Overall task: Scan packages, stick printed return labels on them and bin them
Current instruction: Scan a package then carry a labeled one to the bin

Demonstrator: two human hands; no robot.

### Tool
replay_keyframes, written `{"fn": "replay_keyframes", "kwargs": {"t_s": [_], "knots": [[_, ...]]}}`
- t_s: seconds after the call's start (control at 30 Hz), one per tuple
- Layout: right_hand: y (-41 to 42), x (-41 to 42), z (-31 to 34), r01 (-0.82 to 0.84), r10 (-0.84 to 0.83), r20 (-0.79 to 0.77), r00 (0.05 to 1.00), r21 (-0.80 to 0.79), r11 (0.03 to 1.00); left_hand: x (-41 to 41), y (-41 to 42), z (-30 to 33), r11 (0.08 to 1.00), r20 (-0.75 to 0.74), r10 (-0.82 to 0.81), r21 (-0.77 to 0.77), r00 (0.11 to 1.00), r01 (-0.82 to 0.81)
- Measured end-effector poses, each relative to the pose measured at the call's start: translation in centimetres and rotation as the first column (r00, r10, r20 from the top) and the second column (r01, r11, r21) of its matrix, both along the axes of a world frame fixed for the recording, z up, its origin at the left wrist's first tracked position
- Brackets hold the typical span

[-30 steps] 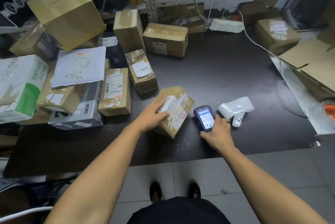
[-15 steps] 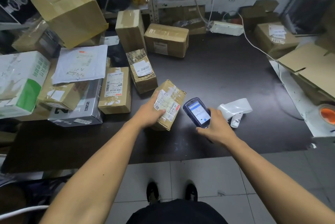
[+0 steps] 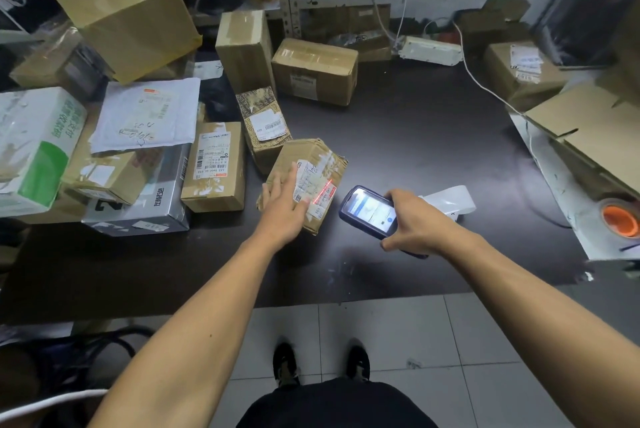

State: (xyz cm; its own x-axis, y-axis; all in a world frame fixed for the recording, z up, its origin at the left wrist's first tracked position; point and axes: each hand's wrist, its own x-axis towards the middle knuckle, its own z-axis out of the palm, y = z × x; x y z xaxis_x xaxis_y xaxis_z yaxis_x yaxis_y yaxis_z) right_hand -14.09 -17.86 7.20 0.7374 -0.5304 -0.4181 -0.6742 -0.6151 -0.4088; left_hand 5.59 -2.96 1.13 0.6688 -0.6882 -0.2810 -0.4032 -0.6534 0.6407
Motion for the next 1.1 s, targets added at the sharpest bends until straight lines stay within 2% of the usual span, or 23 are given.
{"fn": "replay_keyframes", "kwargs": {"t_s": [0.3, 1.1], "knots": [[-0.5, -0.4, 0.2, -0.097, 0.094, -0.028, 0.995, -0.132, 0.987, -0.2, -0.3, 0.1, 0.998, 0.027, -0.032, 0.047, 0.999, 0.030], [-0.9, -1.1, 0.2, -0.112, 0.106, -0.051, 0.993, -0.147, 0.983, -0.9, -0.8, 0.3, 0.994, 0.039, -0.066, 0.090, 0.997, 0.062]]}}
